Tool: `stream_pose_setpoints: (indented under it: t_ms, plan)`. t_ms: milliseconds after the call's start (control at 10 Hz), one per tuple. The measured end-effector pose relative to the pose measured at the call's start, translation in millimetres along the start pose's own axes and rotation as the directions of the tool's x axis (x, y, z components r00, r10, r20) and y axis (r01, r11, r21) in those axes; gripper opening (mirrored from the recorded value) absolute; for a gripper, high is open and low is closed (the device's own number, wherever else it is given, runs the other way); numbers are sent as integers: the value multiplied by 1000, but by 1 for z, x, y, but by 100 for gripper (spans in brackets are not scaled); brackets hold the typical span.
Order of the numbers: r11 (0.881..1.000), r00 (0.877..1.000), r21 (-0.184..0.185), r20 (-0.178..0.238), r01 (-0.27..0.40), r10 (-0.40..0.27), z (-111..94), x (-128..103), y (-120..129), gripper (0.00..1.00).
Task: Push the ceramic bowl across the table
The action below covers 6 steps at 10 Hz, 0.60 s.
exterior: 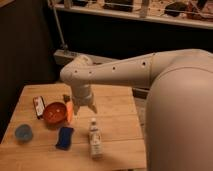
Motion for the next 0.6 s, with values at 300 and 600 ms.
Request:
stream_pose_setpoints:
  t_ms: [300,600]
  plan:
    - [994,993,13,47,110,-111,-1,-1,25,62]
    - [975,972,42,81,220,-223,0,4,49,38]
